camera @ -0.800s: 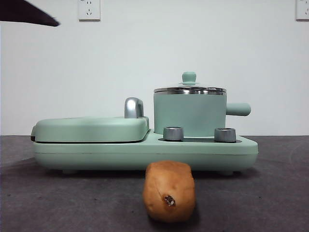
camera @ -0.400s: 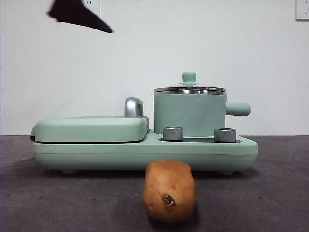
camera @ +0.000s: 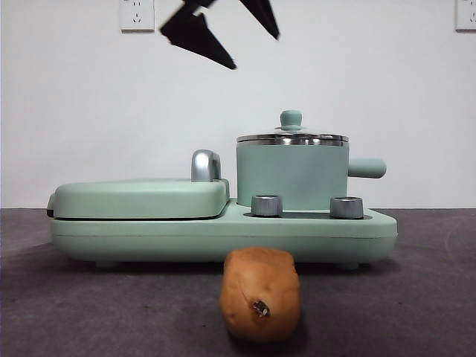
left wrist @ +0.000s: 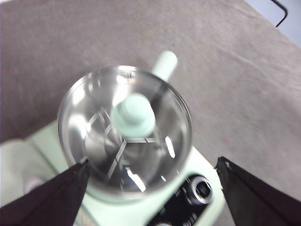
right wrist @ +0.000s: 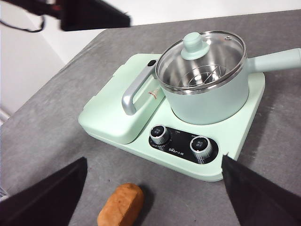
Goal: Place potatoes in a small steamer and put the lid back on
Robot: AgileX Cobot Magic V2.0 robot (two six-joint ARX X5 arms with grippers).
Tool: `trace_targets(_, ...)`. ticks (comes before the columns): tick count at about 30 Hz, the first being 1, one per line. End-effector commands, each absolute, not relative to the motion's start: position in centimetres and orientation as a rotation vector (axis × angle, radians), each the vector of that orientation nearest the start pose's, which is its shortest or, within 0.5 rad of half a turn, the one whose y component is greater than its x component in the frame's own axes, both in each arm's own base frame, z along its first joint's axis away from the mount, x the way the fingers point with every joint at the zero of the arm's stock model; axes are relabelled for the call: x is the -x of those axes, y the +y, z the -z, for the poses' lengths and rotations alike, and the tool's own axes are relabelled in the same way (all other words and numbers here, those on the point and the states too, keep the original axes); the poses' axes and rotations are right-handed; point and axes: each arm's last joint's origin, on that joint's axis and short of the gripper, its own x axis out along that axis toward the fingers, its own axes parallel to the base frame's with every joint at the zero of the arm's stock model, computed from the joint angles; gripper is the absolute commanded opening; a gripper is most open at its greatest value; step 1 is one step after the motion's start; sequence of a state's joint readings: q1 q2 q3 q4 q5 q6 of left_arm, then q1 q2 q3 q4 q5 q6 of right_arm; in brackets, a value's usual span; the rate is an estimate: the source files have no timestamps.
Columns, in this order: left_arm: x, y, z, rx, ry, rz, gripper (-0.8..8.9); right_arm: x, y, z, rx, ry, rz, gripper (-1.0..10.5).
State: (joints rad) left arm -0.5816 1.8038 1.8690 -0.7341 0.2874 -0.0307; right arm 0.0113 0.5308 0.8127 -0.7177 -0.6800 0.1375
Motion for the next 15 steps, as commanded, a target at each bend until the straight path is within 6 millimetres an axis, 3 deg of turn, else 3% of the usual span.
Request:
trace_targets(1,-33.8,-24.4,-37.5,-0.111,0.658,0.853,4.37,-9.2,1.9,-32.9,-0.264,0.448,-0.655,4.6)
trace_targets(8,-35.8,-27.6,-34.8,-0.176,0.603,0.84,4.36,-9.2,1.9,-32.9,-0.264,0.447,-0.655,4.6)
trace_targets(15,-37.1,-28.8,-32.0,-0.193,0.634,0.812,4.35,-9.2,1.9,-32.9,-0.264,0.448,-0.655,4.6)
